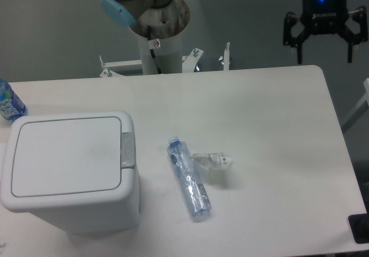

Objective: Open the trash can

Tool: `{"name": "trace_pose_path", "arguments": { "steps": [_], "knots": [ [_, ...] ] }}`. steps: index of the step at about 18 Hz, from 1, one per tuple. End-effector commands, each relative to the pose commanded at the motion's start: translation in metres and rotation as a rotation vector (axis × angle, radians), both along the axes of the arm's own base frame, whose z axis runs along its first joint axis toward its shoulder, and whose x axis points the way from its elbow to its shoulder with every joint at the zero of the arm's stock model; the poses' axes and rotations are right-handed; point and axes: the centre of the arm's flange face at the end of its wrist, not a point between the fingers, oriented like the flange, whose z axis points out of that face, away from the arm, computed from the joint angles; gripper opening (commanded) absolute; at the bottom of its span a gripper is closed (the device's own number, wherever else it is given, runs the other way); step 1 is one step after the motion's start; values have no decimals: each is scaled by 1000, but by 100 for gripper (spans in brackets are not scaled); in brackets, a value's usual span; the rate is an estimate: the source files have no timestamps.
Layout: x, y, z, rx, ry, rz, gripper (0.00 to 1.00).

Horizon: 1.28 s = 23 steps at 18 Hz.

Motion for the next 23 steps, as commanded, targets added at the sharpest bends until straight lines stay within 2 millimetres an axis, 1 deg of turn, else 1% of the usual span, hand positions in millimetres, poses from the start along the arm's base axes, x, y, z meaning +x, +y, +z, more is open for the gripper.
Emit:
{"name": "trace_pose_path", "arguments": {
  "steps": [3, 4, 8, 9, 10, 12, 14, 15, 17, 19, 21, 23],
  "knots": [
    [5, 12, -2, 107, -101, 103, 100],
    [12, 22, 0, 136, -128, 110, 100],
    [51, 69, -2, 229, -274, 175, 100],
    [59, 84, -8, 236, -312, 176, 100],
    [68, 95, -14, 236, -339, 173, 100],
    [81, 110, -23, 224, -377, 170, 100],
    [105, 136, -33, 232, -446, 154, 100],
    [110, 141, -34, 250, -485, 169, 100],
    [111, 151, -44, 268, -558, 217, 100],
    [114, 159, -50, 278, -606, 235, 100],
    [125, 170, -54, 269, -622, 224, 100],
    [129, 176, -62, 256, -636, 216, 100]
  ]
}}
